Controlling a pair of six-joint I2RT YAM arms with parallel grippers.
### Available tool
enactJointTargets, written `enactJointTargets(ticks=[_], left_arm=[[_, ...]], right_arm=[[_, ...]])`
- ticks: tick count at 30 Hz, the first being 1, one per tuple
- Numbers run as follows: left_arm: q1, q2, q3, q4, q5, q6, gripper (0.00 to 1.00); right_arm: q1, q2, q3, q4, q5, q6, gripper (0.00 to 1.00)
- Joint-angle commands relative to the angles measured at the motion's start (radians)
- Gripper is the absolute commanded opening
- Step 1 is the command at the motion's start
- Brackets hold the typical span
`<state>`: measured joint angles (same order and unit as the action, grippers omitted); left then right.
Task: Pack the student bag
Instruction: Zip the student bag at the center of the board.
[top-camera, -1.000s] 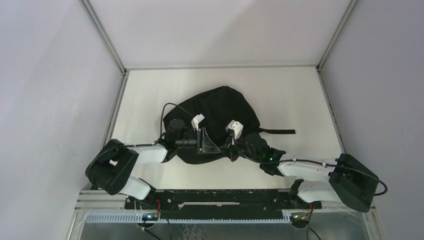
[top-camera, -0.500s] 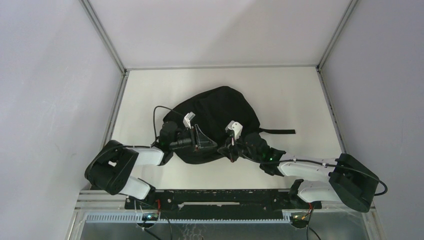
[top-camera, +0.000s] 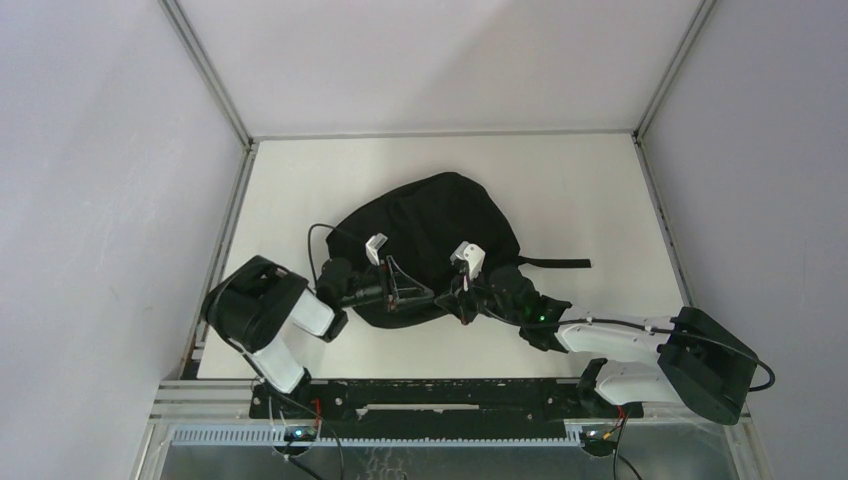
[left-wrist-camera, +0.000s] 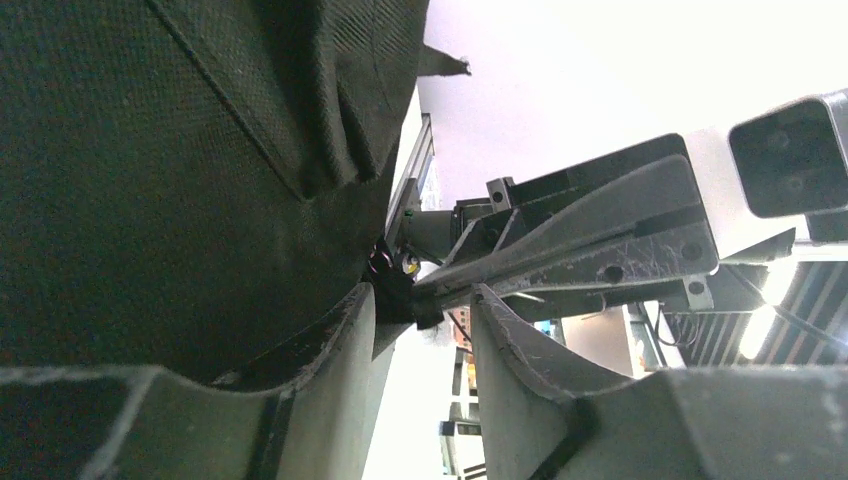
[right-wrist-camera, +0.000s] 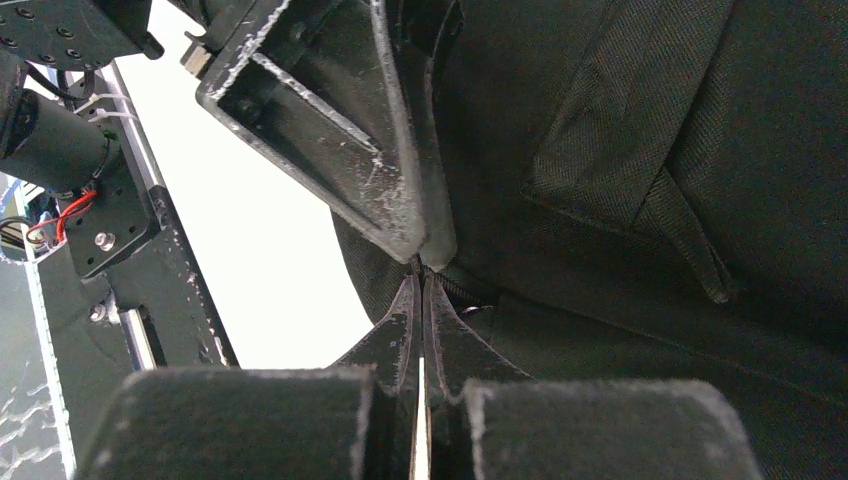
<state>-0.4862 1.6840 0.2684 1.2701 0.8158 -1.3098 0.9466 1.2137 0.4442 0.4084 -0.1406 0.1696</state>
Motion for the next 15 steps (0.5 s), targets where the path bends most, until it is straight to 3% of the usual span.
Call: enactJointTargets(ticks=[1, 15], left_arm=[[0.003, -0.038, -0.043, 0.142, 0.007, 0.007, 0.46], [-0.022, -0.003, 0.002, 0.132, 0.034, 0.011, 0.46]], right_arm=[[0.0, -0.017, 0.004, 0.046, -0.023, 0.011, 0.0], [-0.006, -0.026, 0.004, 0.031, -0.019, 0.015, 0.0]])
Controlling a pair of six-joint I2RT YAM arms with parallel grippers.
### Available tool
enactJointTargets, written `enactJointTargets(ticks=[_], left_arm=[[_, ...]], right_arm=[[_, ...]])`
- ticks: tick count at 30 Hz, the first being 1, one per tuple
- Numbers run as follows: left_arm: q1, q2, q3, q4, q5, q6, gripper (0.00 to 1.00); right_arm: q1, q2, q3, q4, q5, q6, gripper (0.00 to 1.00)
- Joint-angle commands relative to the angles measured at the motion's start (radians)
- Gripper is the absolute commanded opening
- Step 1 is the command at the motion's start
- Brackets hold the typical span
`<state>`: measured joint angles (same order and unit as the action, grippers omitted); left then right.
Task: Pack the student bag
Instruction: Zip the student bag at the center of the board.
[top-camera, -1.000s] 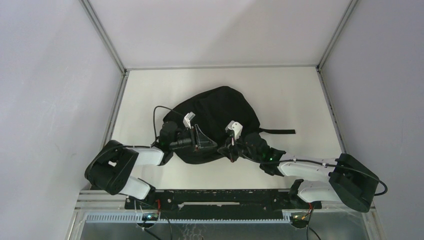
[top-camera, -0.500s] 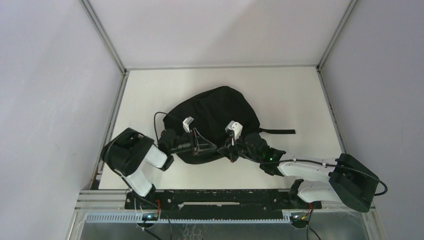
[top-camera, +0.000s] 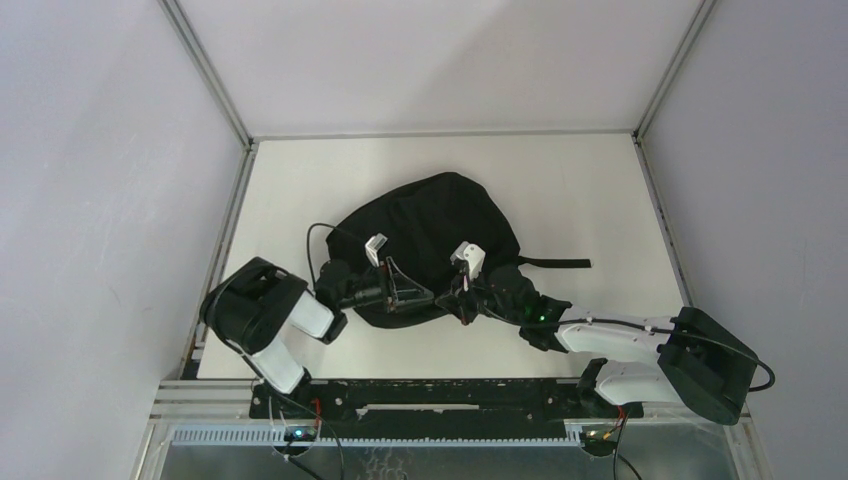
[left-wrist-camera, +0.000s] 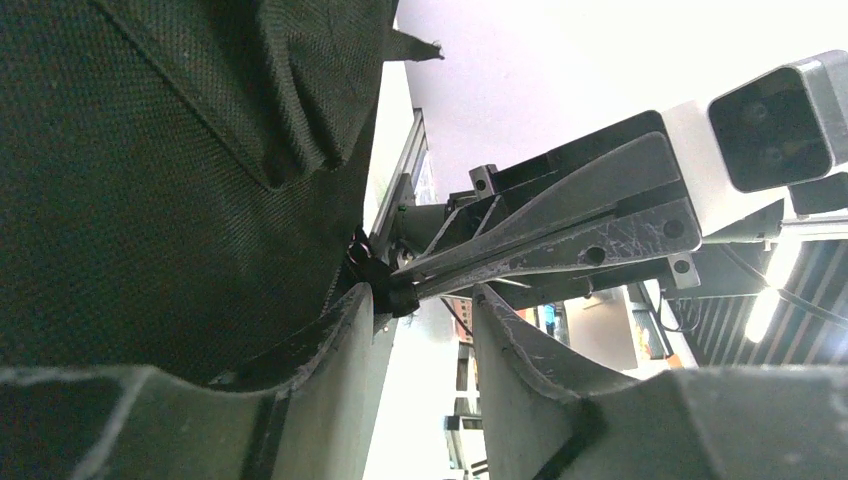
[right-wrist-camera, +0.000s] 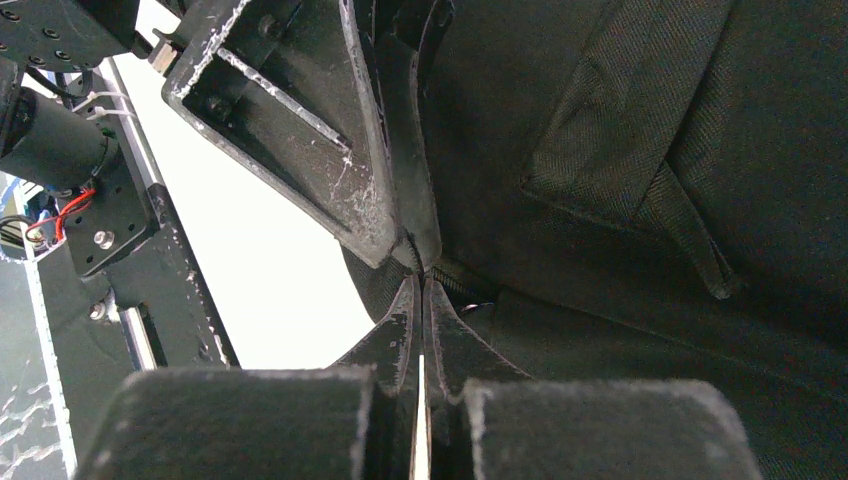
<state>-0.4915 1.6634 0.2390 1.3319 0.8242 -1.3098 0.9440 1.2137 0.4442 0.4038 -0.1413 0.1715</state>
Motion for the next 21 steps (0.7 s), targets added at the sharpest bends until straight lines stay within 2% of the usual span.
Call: enactJointTargets(ticks=[1, 5, 9, 18, 21], left_arm=[[-0.019, 0.021, 0.034, 0.07, 0.025, 0.008, 0.46], [-0.024, 0.029, 0.034, 0.071, 0.017, 0.004, 0.43], [-0.024, 0.028, 0.042, 0.071, 0.009, -0.001, 0.34], [-0.025, 0.044, 0.064, 0.075, 0.004, -0.016, 0.31], [-0.025, 0.048, 0.07, 0.075, 0.006, -0.025, 0.24]], right_arm=[[-0.002, -0.026, 0.004, 0.036, -0.018, 0.014, 0.0], [-0.003, -0.023, 0.004, 0.037, -0.02, 0.013, 0.0], [-0.002, -0.023, 0.004, 0.037, -0.021, 0.012, 0.0], [-0.002, -0.022, 0.004, 0.04, -0.028, 0.014, 0.0], [-0.002, -0.019, 0.004, 0.045, -0.034, 0.014, 0.0]])
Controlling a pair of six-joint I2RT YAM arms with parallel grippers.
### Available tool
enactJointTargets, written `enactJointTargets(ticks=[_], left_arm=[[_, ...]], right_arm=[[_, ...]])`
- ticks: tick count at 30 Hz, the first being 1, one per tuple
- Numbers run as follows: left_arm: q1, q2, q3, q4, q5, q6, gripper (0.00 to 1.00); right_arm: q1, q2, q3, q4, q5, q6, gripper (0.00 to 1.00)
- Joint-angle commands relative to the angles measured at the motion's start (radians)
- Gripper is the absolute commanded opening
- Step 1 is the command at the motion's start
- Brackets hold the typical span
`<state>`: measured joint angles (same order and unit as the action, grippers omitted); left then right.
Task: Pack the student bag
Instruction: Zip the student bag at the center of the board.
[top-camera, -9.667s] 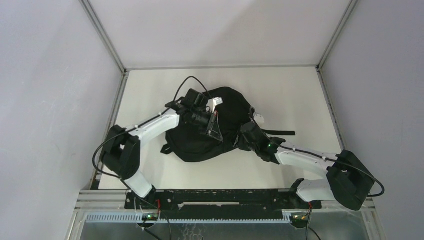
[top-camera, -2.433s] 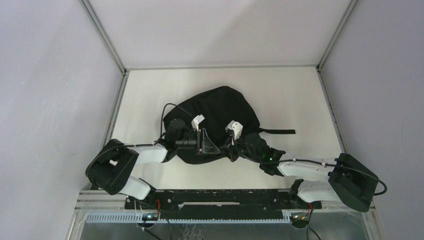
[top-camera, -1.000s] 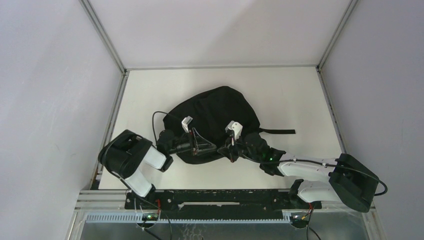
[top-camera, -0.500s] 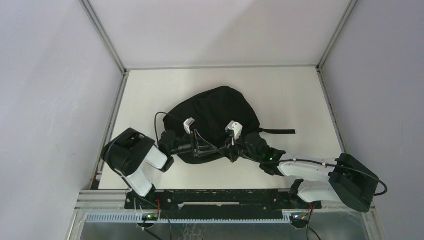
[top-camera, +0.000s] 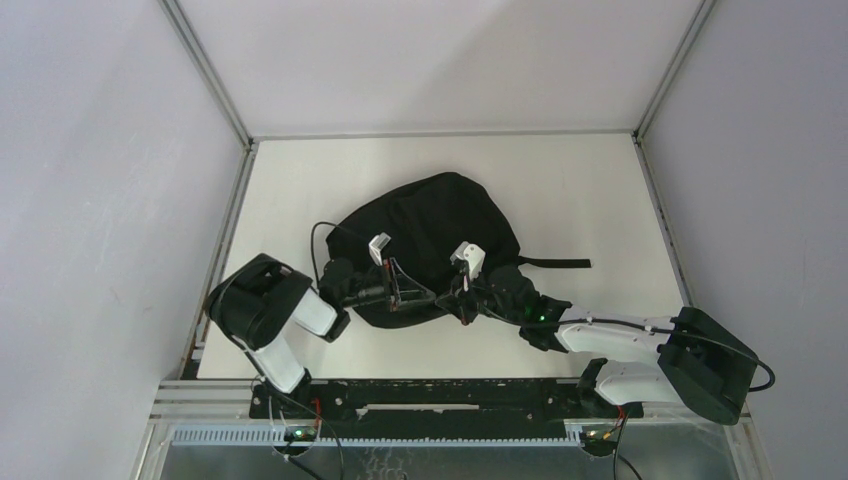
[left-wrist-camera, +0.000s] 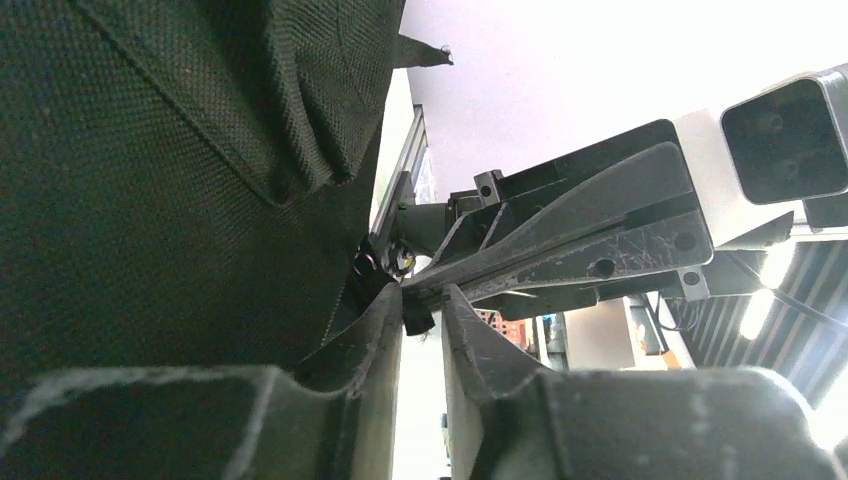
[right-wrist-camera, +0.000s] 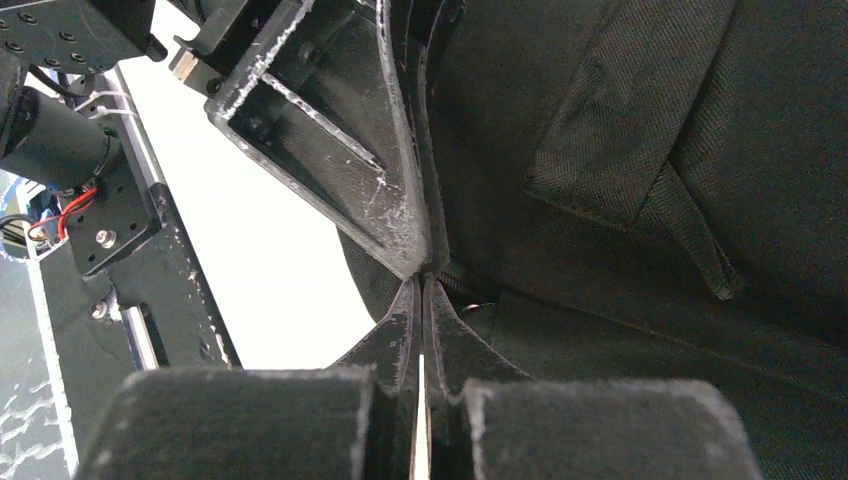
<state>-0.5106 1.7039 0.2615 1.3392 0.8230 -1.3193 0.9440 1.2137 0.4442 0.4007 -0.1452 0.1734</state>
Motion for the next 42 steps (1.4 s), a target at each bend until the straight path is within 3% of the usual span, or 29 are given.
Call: enactJointTargets(ticks=[1, 4, 10, 11, 13, 15, 19, 22, 25, 28, 33, 36, 42], left_arm=[[-0.006, 0.014, 0.05, 0.068, 0.008, -0.021, 0.19], [-0.006, 0.029, 0.05, 0.081, 0.014, -0.035, 0.05], [-0.006, 0.012, 0.034, 0.085, 0.008, -0.031, 0.0], [-0.005, 0.007, 0.03, 0.084, 0.004, -0.029, 0.0], [-0.005, -0.013, 0.016, 0.082, -0.009, -0.03, 0.0], [-0.004, -0.036, -0.005, 0.067, -0.031, -0.022, 0.0], [-0.003, -0.084, -0.054, 0.054, -0.08, -0.01, 0.0], [-0.003, -0.119, -0.084, 0.035, -0.105, 0.003, 0.0], [-0.005, -0.156, -0.094, -0.018, -0.116, 0.03, 0.0], [-0.015, -0.212, -0.091, -0.129, -0.123, 0.076, 0.0], [-0.05, -0.357, -0.023, -0.487, -0.147, 0.242, 0.0], [-0.057, -0.443, 0.024, -0.734, -0.187, 0.364, 0.0], [-0.059, -0.515, 0.084, -0.947, -0.217, 0.485, 0.0]], right_arm=[[-0.001, -0.02, 0.004, 0.051, -0.032, 0.012, 0.0], [0.001, -0.016, 0.005, 0.059, -0.03, 0.014, 0.0], [-0.002, -0.012, 0.019, 0.036, -0.017, 0.027, 0.0], [-0.004, -0.011, 0.031, 0.016, -0.003, 0.035, 0.08], [-0.013, -0.019, 0.072, -0.064, 0.033, 0.055, 0.39], [-0.018, -0.053, 0.107, -0.147, 0.083, 0.072, 0.51], [-0.051, -0.166, 0.117, -0.256, 0.176, 0.161, 0.65], [-0.117, -0.237, 0.119, -0.366, 0.255, 0.342, 0.61], [-0.246, -0.258, 0.133, -0.527, 0.191, 0.606, 0.61], [-0.282, -0.232, 0.143, -0.638, 0.142, 0.784, 0.61], [-0.222, -0.197, 0.143, -0.603, 0.138, 0.942, 0.67], [-0.202, -0.158, 0.179, -0.59, 0.145, 0.934, 0.99], [-0.198, -0.005, 0.228, -0.53, 0.098, 1.017, 0.98]])
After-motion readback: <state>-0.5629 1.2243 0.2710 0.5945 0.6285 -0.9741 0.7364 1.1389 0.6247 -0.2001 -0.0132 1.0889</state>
